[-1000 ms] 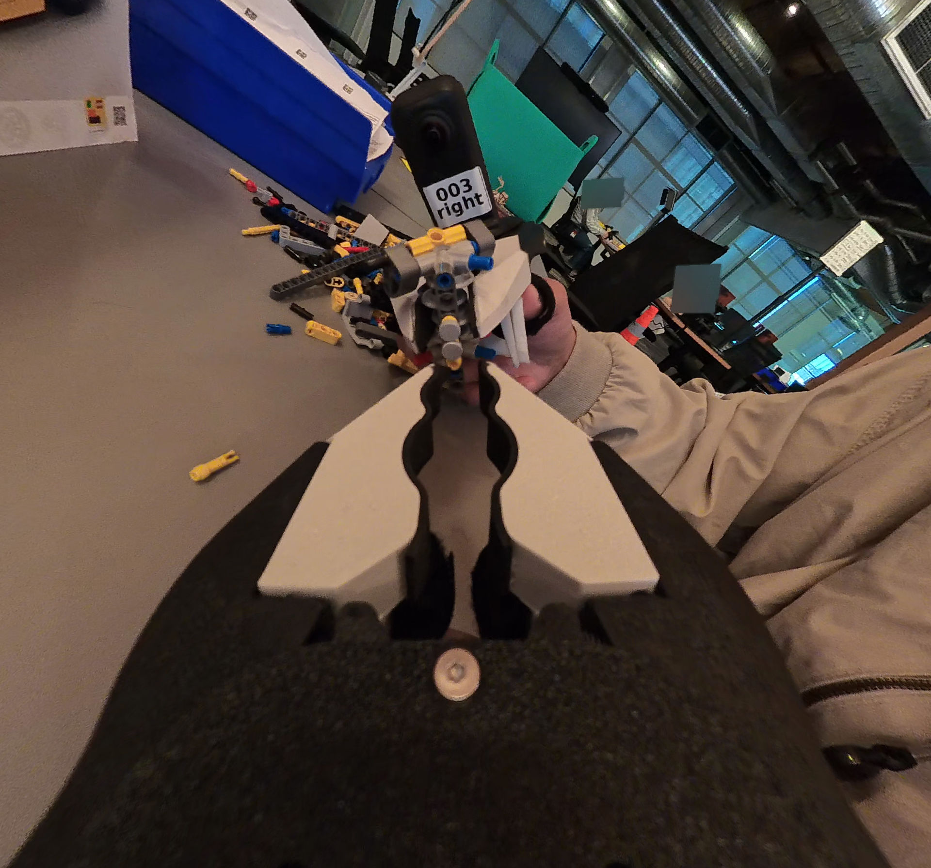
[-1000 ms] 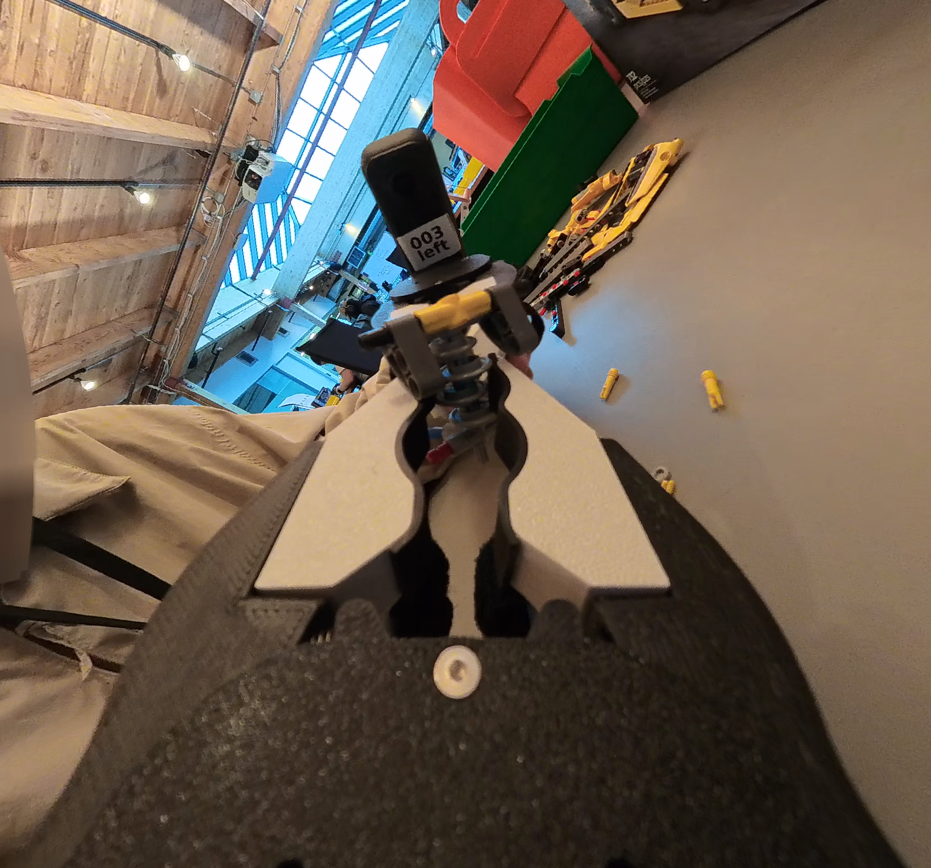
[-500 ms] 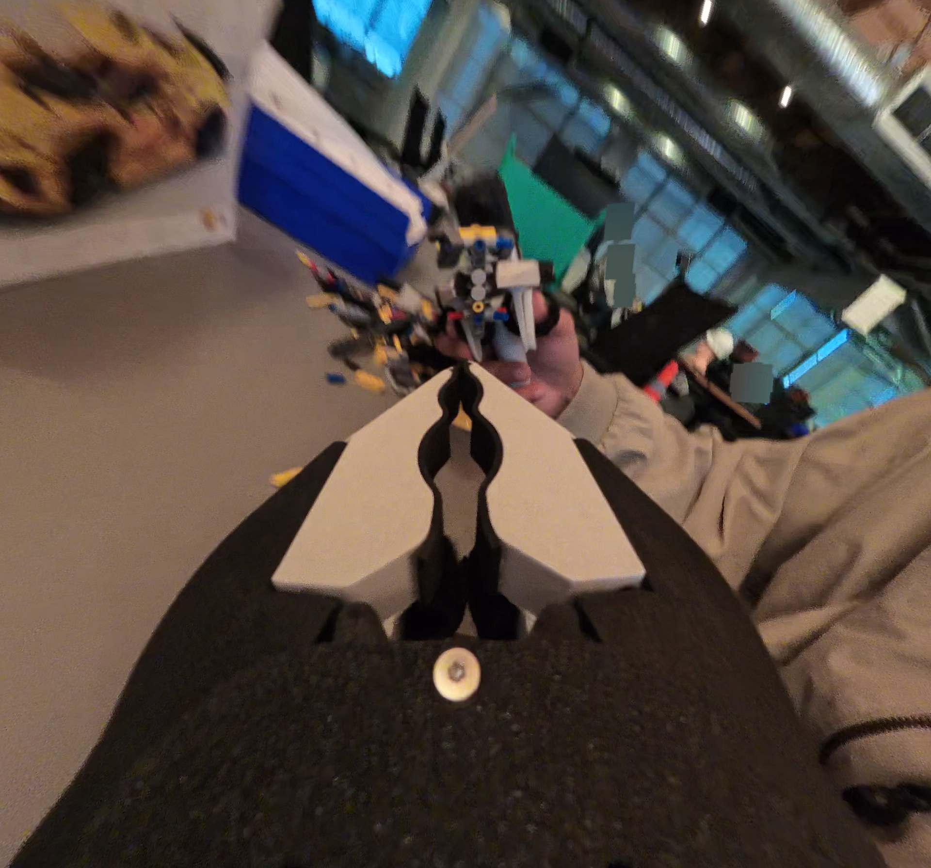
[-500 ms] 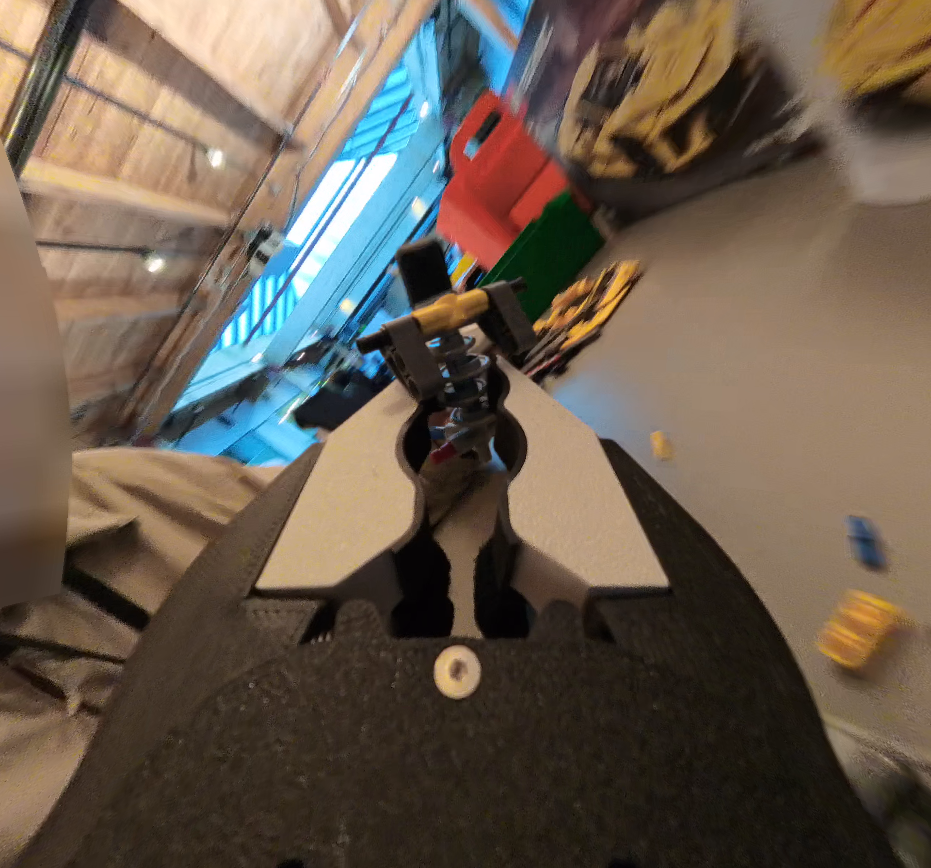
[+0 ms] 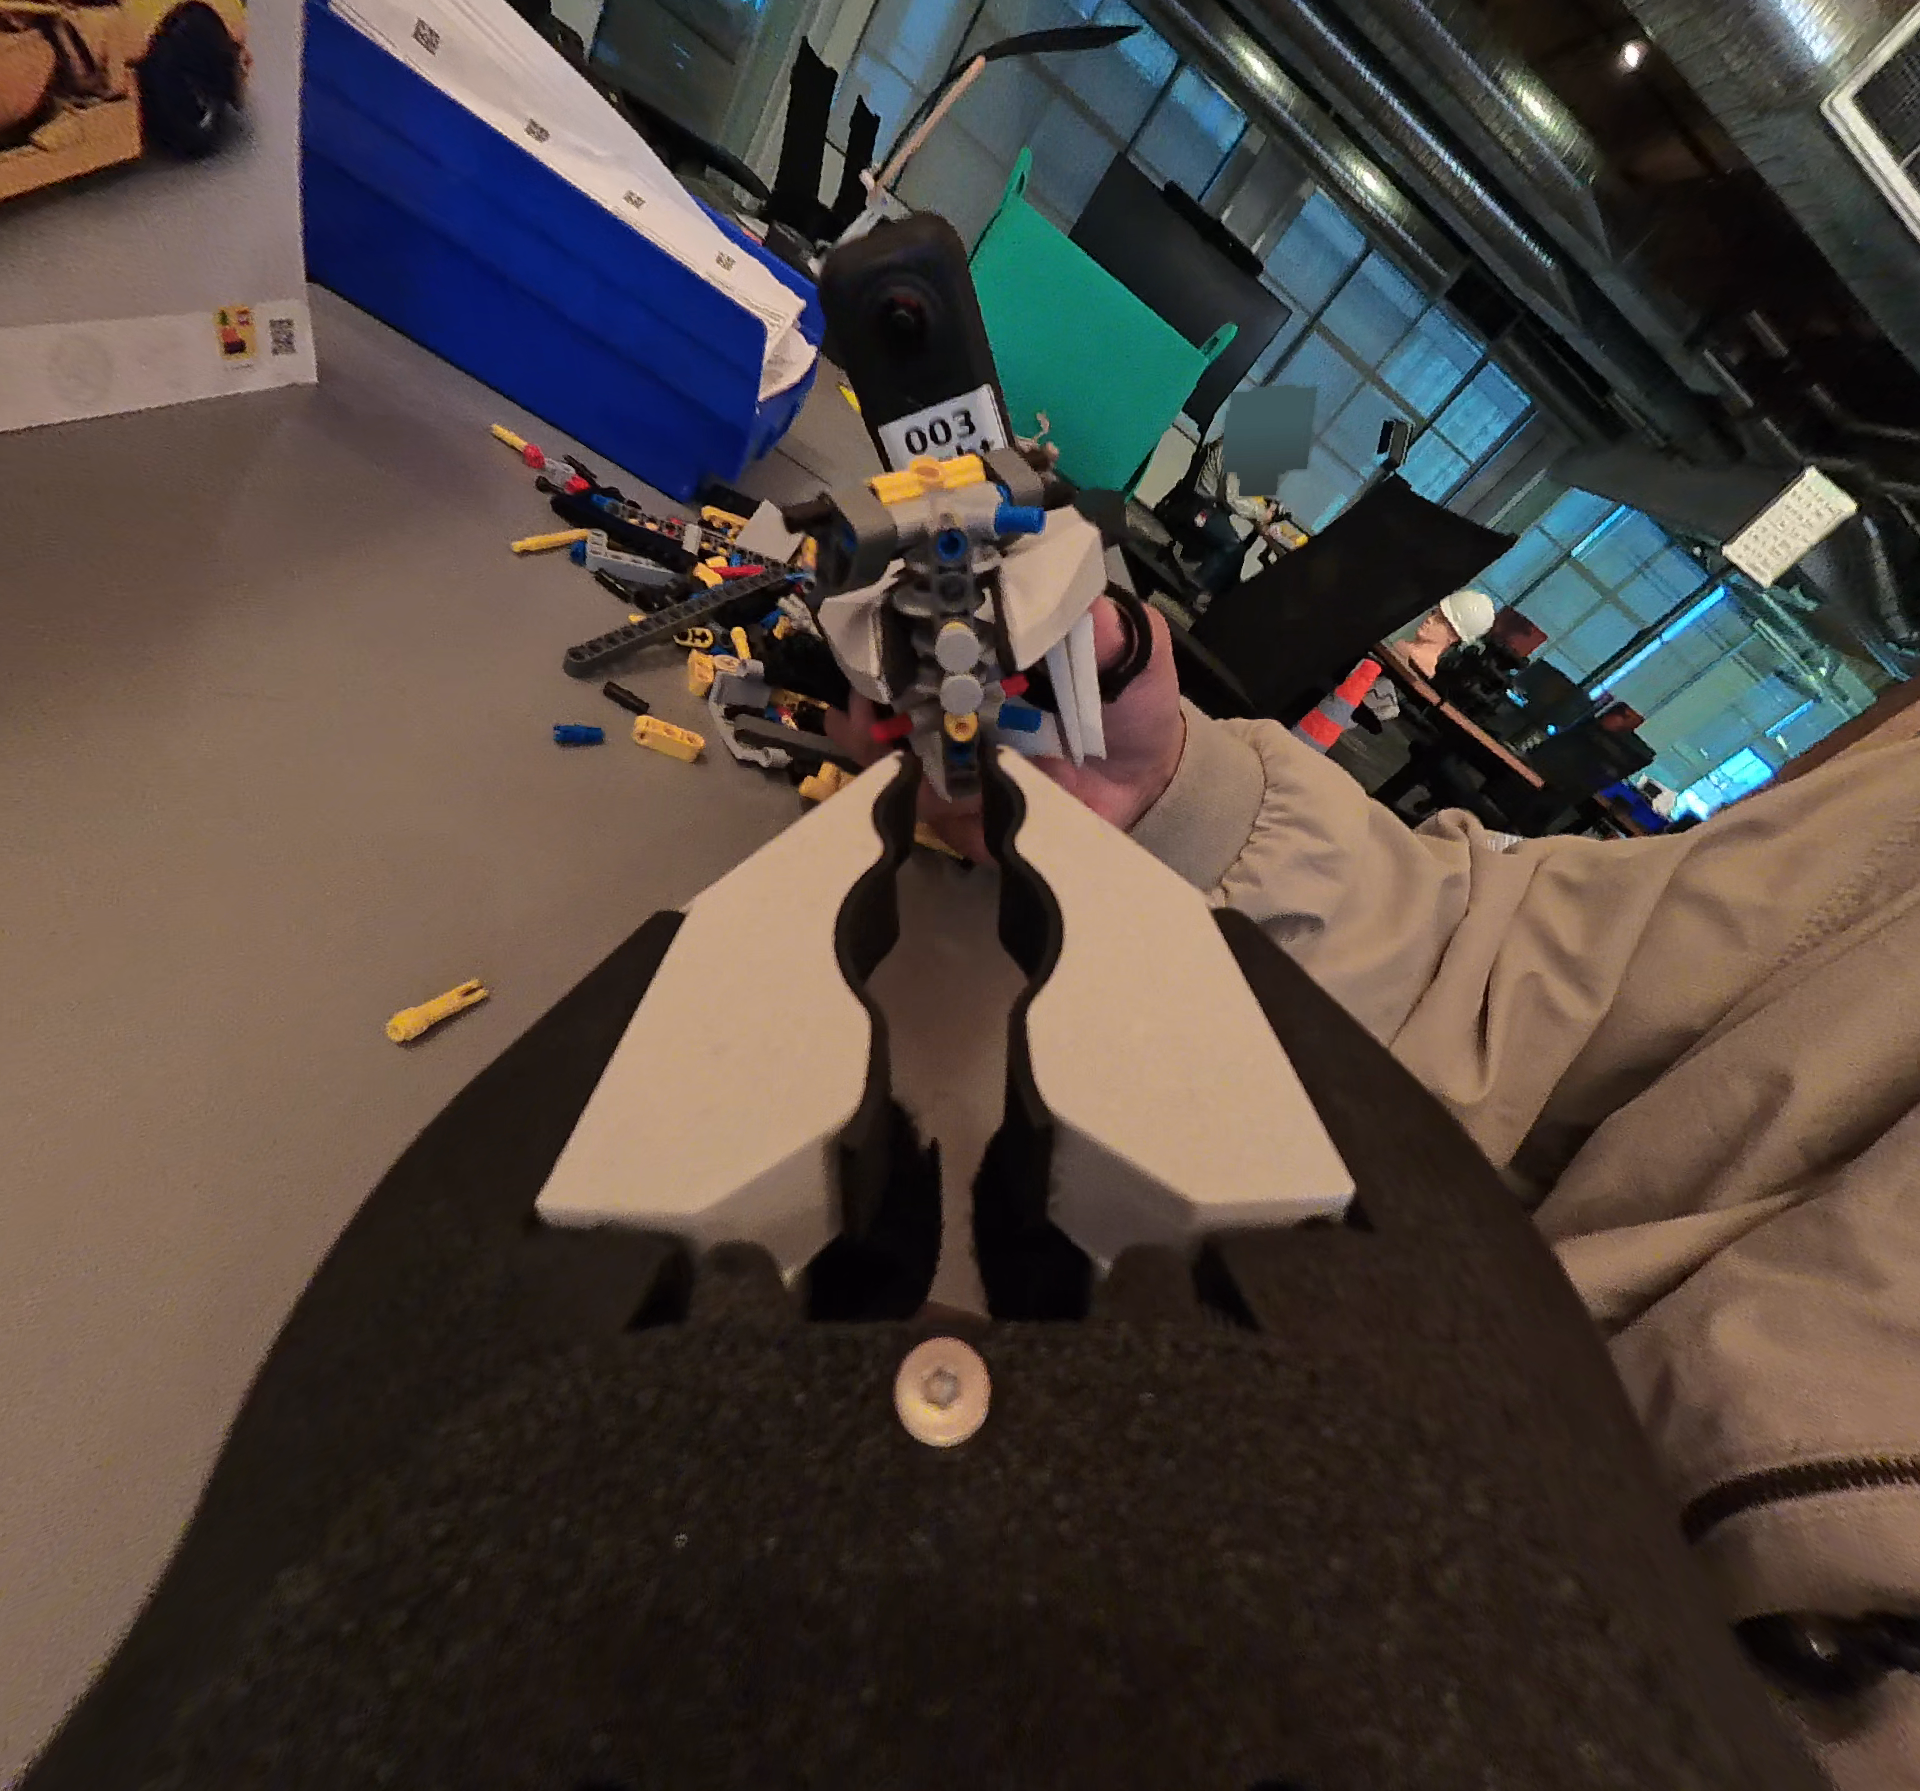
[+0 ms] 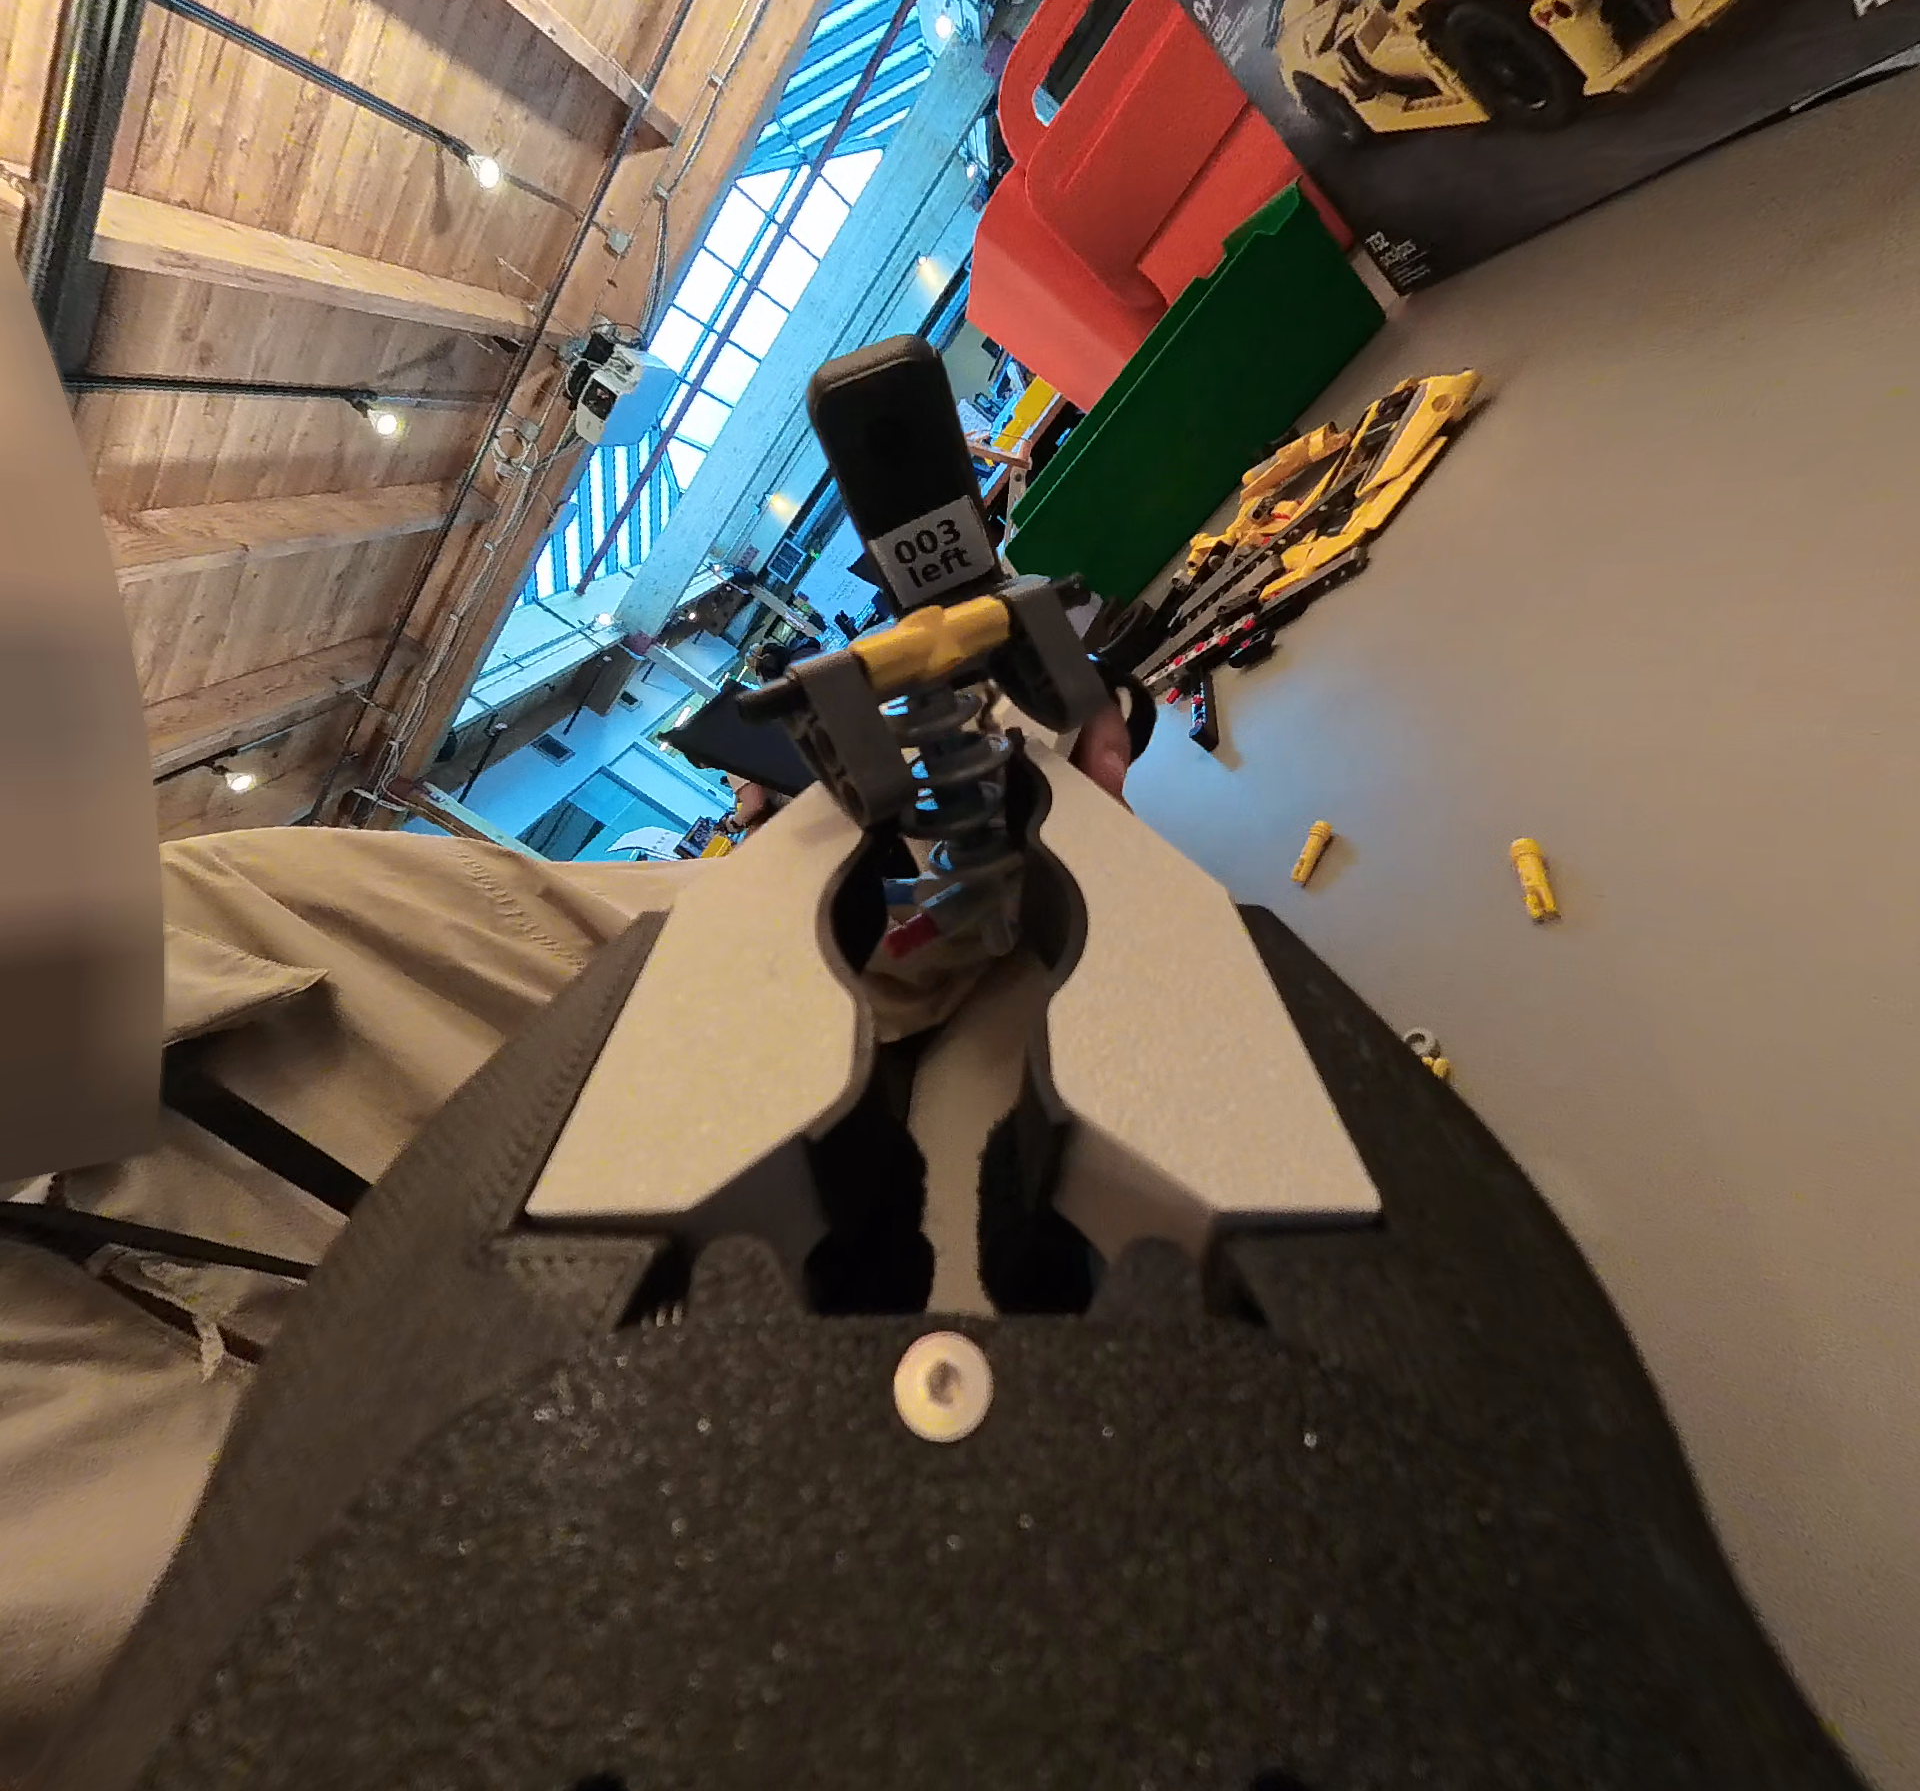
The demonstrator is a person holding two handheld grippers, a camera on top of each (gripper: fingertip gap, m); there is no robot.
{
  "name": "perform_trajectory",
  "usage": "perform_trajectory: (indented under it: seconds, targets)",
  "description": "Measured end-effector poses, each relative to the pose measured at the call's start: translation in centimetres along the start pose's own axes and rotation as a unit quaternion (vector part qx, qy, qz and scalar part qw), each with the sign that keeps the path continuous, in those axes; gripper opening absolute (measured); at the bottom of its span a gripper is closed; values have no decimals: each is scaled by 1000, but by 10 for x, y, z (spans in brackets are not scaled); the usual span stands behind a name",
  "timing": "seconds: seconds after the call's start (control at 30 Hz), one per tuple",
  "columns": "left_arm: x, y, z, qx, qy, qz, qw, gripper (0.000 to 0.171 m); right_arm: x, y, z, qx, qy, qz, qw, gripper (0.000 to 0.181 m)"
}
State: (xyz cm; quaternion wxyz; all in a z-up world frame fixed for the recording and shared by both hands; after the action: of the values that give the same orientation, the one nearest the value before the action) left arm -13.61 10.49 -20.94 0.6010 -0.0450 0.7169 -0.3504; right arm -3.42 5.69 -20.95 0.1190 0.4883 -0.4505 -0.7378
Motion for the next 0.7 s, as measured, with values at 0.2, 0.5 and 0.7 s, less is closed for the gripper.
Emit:
perform_trajectory:
  seconds: [0.2,0.5,0.7]
  targets:
    - [1,0,2,4,1,-3,1000,10,1,-2,2,4,4,5,1000,18]
    - [2,5,6,-24,-4,-11,1000,6,4,-10,4,20,6,19,1000,18]
    - [1,2,6,-15,-7,-10,1000,7,4,-7,4,11,9,17,1000,19]
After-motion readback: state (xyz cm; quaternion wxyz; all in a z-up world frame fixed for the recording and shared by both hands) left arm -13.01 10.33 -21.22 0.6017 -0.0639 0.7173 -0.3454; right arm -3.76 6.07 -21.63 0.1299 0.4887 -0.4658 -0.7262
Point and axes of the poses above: each gripper's, where its closed fingertips meet, z out along the fingers, x out of its underside, y = z × x across the jaws, the point moved 6 cm from there along -z, back along the fingers
